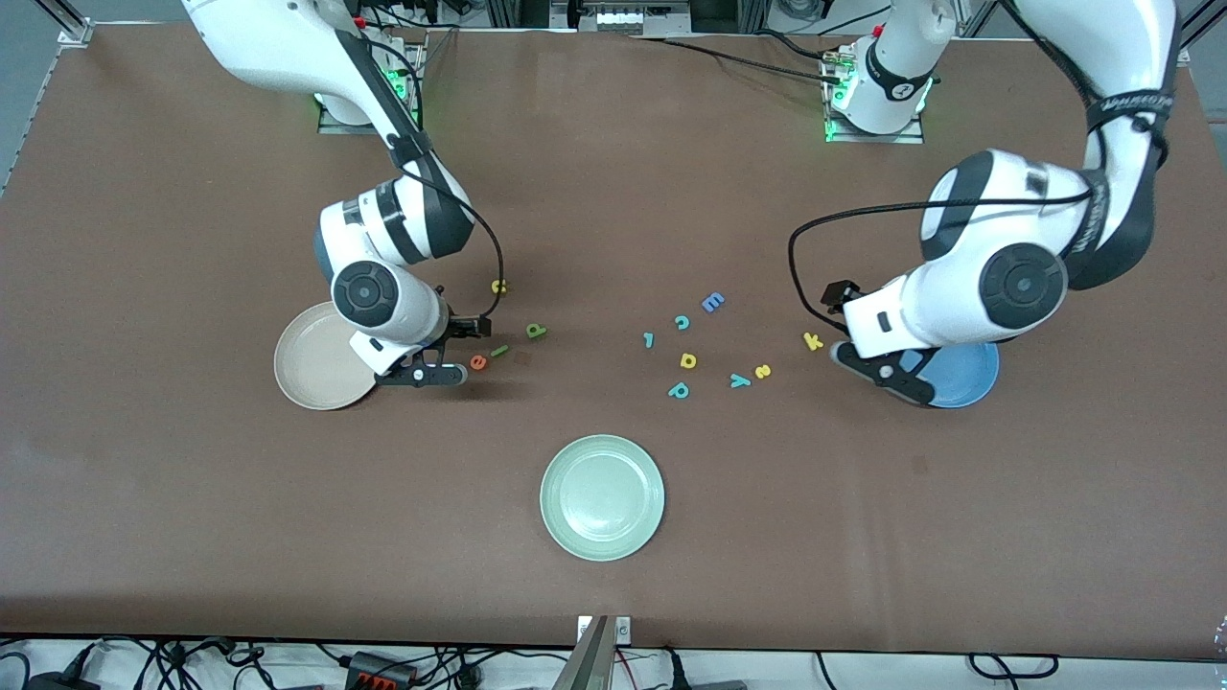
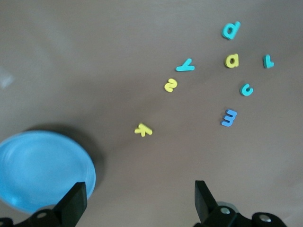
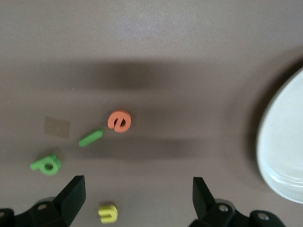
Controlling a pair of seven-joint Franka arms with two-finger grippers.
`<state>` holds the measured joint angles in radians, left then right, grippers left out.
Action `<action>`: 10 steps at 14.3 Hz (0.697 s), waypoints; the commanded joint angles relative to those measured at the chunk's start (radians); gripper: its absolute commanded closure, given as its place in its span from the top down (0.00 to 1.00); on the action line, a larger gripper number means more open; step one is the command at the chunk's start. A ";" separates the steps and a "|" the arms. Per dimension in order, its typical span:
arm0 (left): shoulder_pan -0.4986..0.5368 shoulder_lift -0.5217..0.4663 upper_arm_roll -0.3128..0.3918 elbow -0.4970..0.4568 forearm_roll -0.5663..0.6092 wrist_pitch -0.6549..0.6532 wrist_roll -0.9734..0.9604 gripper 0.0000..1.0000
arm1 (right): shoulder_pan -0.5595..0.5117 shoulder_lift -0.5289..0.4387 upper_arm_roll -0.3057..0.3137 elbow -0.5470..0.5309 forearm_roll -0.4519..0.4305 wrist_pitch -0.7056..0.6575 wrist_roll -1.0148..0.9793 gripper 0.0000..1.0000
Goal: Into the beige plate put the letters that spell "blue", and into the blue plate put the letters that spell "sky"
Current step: 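Reach the right gripper to the orange letter while the left gripper reaches yellow '2'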
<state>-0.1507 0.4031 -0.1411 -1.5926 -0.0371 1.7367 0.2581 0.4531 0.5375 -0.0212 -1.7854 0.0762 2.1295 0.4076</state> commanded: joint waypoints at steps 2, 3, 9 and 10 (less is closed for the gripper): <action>-0.024 0.065 0.005 0.000 0.005 0.099 0.183 1.00 | 0.038 0.048 -0.011 0.014 0.010 0.073 0.082 0.87; -0.029 0.088 0.005 0.000 0.005 0.131 0.240 1.00 | 0.032 0.059 -0.013 0.018 0.010 0.093 0.083 0.84; -0.062 0.138 0.006 -0.145 0.006 0.394 0.500 1.00 | 0.026 0.102 -0.016 0.037 0.013 0.135 0.204 0.66; -0.076 0.140 0.008 -0.179 0.009 0.450 0.500 1.00 | 0.023 0.104 -0.016 0.037 0.016 0.136 0.204 0.66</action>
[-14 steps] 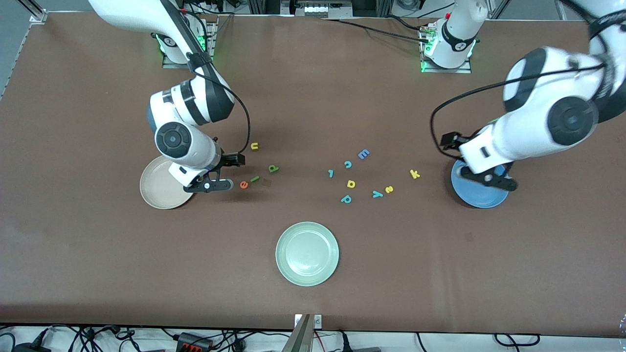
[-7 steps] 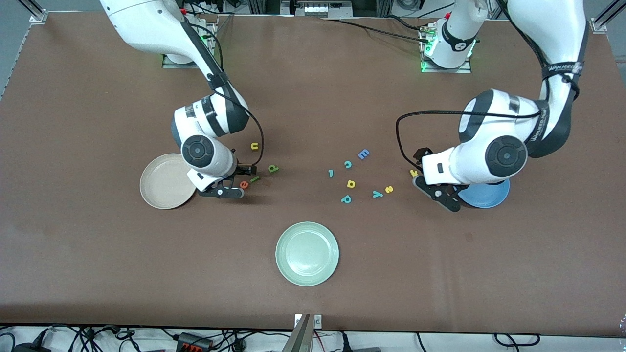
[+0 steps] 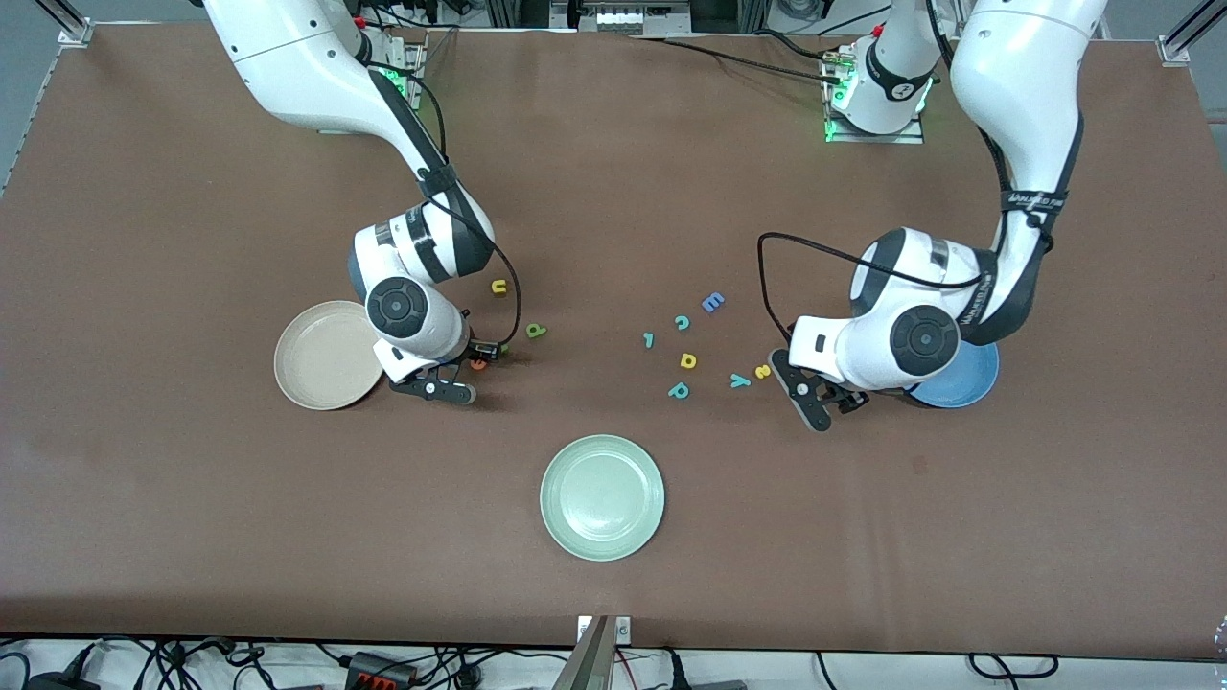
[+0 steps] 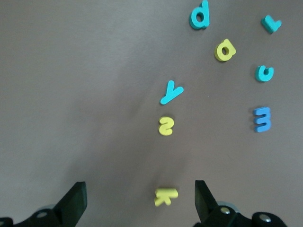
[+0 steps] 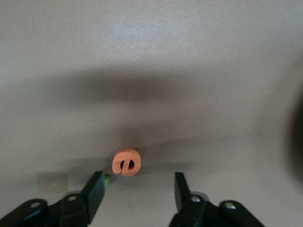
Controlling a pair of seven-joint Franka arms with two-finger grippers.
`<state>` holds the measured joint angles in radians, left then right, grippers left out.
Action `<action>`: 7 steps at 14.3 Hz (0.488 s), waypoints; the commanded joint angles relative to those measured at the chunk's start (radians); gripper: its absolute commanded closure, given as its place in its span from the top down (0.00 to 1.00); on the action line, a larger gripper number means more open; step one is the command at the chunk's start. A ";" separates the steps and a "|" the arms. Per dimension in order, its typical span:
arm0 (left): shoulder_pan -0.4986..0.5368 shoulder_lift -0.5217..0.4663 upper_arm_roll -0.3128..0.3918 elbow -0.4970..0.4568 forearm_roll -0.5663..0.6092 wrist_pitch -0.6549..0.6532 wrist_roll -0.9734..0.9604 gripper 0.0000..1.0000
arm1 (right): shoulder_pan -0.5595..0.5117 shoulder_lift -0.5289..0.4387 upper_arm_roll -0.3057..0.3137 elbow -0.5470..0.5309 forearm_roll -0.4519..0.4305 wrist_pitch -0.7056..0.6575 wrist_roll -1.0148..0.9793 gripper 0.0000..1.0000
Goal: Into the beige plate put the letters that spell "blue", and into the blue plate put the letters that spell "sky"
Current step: 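Reach the right gripper to the orange letter while the left gripper reaches yellow '2'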
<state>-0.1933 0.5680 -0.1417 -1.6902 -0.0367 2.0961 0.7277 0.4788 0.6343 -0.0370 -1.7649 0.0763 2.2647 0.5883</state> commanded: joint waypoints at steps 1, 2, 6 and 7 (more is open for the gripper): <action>-0.044 -0.023 0.008 -0.109 0.035 0.137 0.030 1.00 | -0.008 0.013 0.000 0.018 0.016 0.001 0.024 0.64; -0.046 -0.020 0.007 -0.127 0.067 0.177 0.029 1.00 | -0.008 0.016 0.000 0.018 0.019 0.004 0.024 0.62; -0.075 0.012 0.007 -0.148 0.080 0.239 0.032 1.00 | -0.009 0.027 0.000 0.018 0.023 0.006 0.024 0.58; -0.092 0.030 0.007 -0.149 0.083 0.239 0.030 1.00 | -0.009 0.031 0.000 0.018 0.025 0.006 0.024 0.58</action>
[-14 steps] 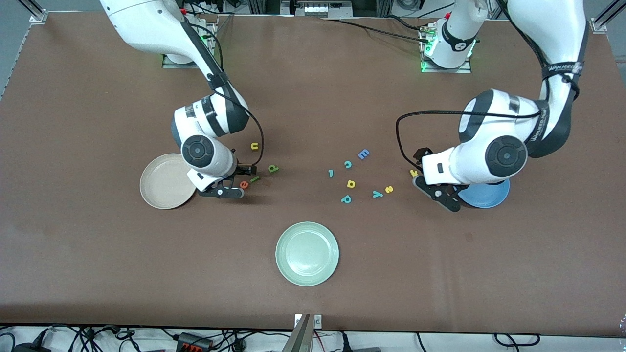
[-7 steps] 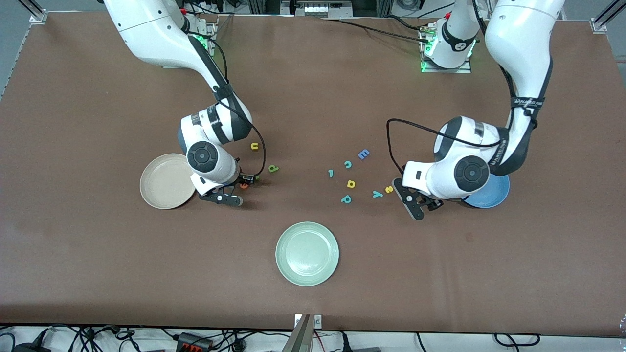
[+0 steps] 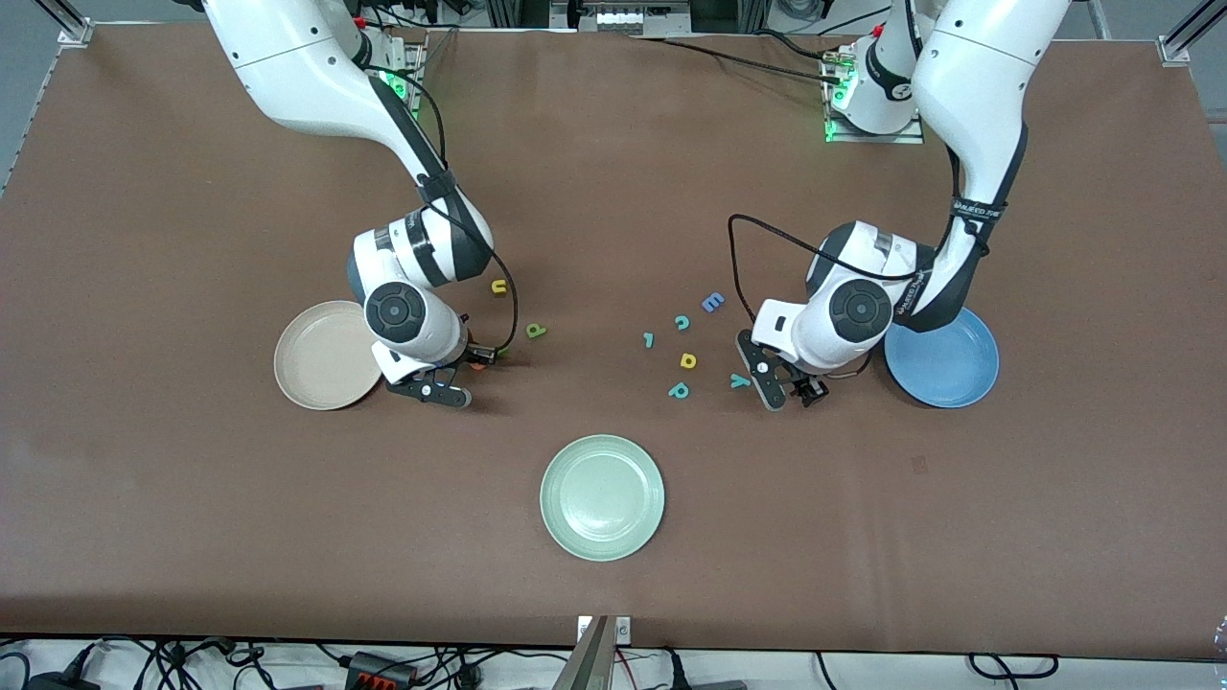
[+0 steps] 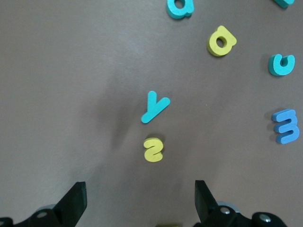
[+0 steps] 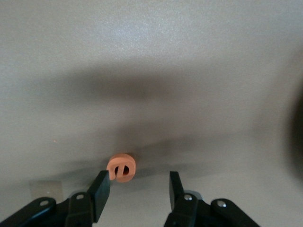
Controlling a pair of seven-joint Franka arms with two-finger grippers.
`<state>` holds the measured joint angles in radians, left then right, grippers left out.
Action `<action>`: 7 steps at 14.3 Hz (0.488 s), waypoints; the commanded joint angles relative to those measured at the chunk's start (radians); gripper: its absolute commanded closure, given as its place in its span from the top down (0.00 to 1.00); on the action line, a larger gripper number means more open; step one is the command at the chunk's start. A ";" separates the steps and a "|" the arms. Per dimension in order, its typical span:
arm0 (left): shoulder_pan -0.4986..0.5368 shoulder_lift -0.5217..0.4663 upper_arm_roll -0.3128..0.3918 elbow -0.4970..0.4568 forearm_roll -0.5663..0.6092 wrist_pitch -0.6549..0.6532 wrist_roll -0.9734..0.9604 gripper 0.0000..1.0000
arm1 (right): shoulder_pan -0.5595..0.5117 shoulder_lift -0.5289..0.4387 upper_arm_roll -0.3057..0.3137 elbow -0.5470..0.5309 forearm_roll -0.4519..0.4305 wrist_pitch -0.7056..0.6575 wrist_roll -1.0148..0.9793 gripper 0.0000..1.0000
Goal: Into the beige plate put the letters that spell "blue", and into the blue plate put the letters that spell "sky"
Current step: 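Close the right gripper on orange 'e' while the left gripper grasps yellow '2'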
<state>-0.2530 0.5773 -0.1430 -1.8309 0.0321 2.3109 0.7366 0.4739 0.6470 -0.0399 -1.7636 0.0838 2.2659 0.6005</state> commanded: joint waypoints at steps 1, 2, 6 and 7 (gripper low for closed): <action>-0.048 0.033 0.008 -0.008 0.017 0.030 0.021 1.00 | -0.003 0.022 0.003 0.018 0.034 0.009 0.012 0.58; -0.070 0.039 0.009 -0.008 0.018 0.031 0.021 1.00 | -0.003 0.026 0.003 0.018 0.050 0.018 0.012 0.58; -0.088 0.081 0.008 -0.007 0.152 0.116 0.021 1.00 | 0.000 0.036 0.003 0.030 0.048 0.021 -0.004 0.58; -0.086 0.081 0.008 -0.007 0.152 0.122 0.021 1.00 | 0.000 0.036 0.003 0.033 0.045 0.021 -0.005 0.58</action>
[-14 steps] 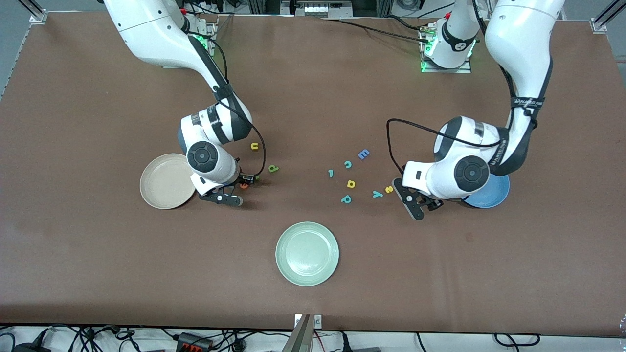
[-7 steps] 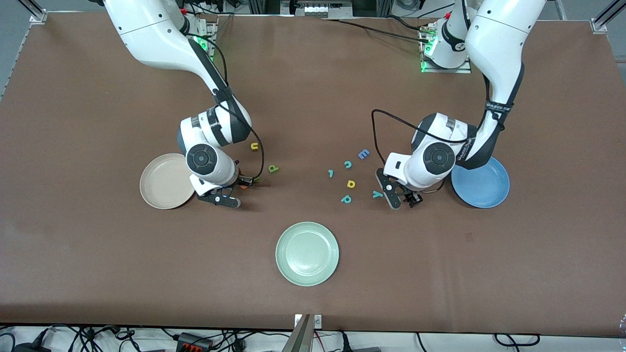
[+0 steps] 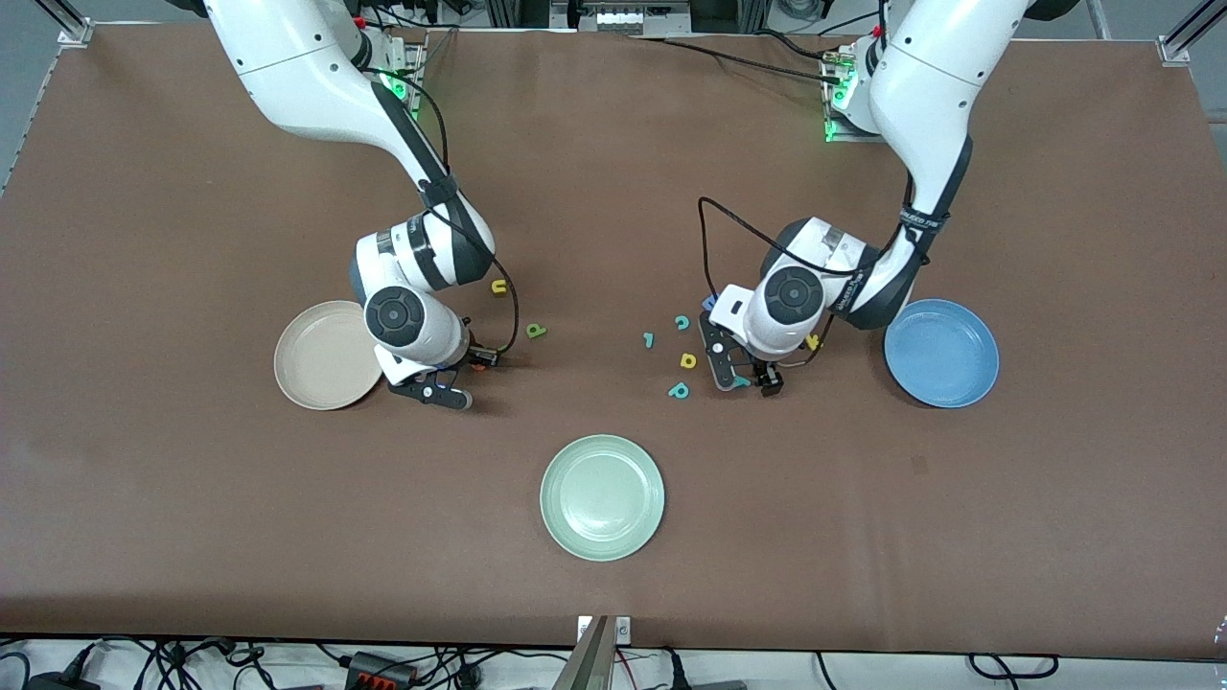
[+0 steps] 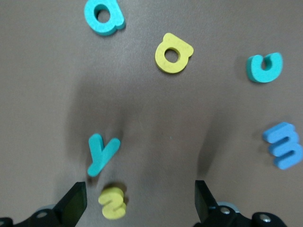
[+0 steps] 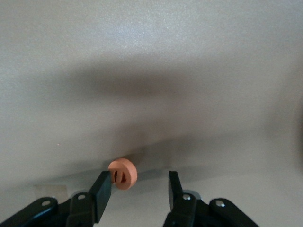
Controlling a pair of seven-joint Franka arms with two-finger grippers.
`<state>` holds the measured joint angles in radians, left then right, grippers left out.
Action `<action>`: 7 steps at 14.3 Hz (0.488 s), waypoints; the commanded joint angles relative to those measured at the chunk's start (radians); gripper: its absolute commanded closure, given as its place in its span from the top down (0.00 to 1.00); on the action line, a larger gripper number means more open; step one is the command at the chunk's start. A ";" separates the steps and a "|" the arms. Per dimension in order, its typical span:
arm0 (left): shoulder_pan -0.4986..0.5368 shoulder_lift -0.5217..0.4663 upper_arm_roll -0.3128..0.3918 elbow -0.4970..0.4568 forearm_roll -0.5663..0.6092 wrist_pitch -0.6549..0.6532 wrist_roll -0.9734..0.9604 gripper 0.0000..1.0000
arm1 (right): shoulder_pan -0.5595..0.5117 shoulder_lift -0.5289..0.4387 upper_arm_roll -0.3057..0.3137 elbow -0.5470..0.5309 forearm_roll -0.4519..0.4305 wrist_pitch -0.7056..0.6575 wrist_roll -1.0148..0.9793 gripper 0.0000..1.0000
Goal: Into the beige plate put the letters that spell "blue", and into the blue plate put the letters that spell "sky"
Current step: 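Close the right gripper on orange 'e' while the left gripper grasps yellow '2'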
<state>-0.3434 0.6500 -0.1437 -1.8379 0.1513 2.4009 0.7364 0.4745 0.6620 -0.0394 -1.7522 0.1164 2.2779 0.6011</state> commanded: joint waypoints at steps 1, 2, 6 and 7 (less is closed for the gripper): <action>0.004 0.007 0.009 0.000 0.033 0.030 0.023 1.00 | -0.002 0.019 0.003 0.025 0.008 0.009 -0.009 0.58; 0.010 0.002 0.009 0.000 0.034 0.027 0.024 1.00 | -0.002 0.019 0.001 0.055 0.005 -0.003 -0.012 0.58; 0.015 0.004 0.009 0.000 0.033 0.029 0.021 0.92 | -0.004 0.019 0.001 0.074 0.003 -0.031 -0.009 0.58; 0.017 0.004 0.009 0.000 0.033 0.027 0.015 0.79 | -0.004 0.022 0.001 0.073 0.003 -0.031 -0.007 0.58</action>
<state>-0.3349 0.6594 -0.1322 -1.8362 0.1603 2.4219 0.7400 0.4742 0.6658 -0.0398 -1.6988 0.1163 2.2619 0.5999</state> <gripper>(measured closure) 0.066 0.423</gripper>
